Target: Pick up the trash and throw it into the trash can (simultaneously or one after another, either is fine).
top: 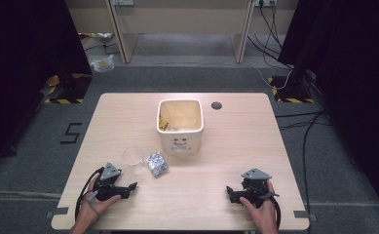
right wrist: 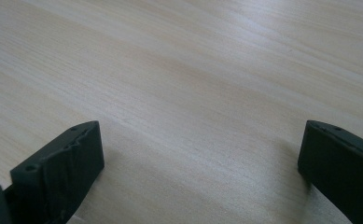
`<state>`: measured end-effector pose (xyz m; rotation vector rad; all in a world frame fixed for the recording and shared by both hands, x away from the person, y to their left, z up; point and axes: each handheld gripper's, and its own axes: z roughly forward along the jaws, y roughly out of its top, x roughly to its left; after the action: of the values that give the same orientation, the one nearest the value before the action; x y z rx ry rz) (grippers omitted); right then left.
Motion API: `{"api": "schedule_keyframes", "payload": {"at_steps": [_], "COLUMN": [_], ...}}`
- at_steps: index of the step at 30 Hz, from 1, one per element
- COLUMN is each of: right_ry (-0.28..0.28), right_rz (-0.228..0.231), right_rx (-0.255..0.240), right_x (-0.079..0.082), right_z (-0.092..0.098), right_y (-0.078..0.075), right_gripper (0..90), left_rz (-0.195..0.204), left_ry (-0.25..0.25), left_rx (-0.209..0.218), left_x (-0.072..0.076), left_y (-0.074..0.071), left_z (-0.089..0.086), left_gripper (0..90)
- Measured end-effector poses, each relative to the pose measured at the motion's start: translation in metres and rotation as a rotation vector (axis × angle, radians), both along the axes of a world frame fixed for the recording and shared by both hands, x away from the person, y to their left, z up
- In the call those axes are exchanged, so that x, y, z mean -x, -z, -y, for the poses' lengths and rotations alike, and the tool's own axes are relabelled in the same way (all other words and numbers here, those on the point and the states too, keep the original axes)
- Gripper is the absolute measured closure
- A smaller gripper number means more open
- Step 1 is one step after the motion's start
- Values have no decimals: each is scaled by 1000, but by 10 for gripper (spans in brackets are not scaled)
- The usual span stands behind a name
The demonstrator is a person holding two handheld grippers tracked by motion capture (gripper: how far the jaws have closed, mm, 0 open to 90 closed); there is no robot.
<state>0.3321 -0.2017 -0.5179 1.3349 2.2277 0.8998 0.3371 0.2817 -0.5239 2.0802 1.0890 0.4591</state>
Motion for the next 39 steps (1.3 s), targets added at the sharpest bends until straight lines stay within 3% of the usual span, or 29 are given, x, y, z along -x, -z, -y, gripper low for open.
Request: {"api": "schedule_keyframes", "payload": {"at_steps": [15, 19, 21, 27, 39], "right_ry": [-1, -1, -1, -2, -3], "right_rz": [2, 2, 3, 2, 2], "right_rx": [3, 3, 3, 4, 3], "right_x": [0, 0, 0, 0, -1], "right_z": [0, 0, 0, 0, 0], "right_y": [0, 0, 0, 0, 0], "right_gripper": [5, 5, 5, 5, 4], "left_rz": [-2, -8, -17, -29, -35], "left_ry": [0, 6, 3, -4, 8], "left_rx": [6, 21, 57, 55, 103], "left_x": [0, -1, -1, -1, 2], "left_y": [0, 0, -1, -2, -18], "left_z": [0, -3, -7, -9, -16], "left_gripper": [149, 153, 166, 173, 169]}}
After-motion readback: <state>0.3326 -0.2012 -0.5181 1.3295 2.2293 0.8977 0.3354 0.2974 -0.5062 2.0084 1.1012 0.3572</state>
